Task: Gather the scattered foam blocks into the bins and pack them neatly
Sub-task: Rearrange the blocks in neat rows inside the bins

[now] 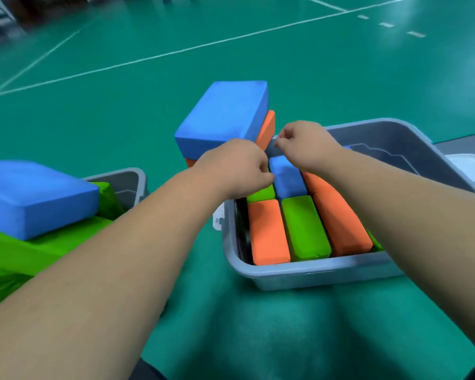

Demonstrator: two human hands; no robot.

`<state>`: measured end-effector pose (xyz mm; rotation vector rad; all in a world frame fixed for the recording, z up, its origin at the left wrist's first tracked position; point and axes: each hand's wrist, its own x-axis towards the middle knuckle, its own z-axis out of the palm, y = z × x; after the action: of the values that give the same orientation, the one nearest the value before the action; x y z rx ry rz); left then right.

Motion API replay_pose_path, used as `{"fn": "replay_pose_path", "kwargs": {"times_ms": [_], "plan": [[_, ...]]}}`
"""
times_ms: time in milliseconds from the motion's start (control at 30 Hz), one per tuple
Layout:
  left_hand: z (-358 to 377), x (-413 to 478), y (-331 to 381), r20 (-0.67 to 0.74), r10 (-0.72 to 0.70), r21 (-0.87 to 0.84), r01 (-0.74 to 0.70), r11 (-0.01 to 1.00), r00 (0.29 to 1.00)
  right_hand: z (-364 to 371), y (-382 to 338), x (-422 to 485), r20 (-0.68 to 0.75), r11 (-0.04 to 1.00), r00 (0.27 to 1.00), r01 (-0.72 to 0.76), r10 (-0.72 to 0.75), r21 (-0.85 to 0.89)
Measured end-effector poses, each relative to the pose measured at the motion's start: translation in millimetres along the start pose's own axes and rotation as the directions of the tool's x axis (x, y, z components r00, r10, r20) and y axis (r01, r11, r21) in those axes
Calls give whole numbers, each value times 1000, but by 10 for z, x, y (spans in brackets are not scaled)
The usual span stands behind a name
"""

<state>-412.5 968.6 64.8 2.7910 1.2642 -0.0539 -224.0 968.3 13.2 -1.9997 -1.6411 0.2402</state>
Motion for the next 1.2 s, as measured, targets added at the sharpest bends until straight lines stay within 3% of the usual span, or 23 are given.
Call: {"fn": "replay_pose_path", "kwargs": {"times_ms": [133,333,567,733,867,1200], "plan": [[-156,2,-210,-276,-99,-56,87,995,956,85,-290,22,-92,995,992,95,-91,34],[70,51,-507,-419,-116,143,191,971,901,155,-449,-36,-63,995,994,96,-94,21],[150,102,-634,-473,-110,201,229,952,874,114,-532,-122,2,998,999,54,-54,36],[275,118,-643,-306,-261,76,297,952,916,113,-524,-134,62,997,998,4,-9,80],[249,123,-612,-317,-276,36,302,953,907,107,-547,-152,141,977,988,-83,55,196],[171,17,-631,-455,-131,183,236,954,881,12,-663,-298,262,771,946,-310,190,557]]}}
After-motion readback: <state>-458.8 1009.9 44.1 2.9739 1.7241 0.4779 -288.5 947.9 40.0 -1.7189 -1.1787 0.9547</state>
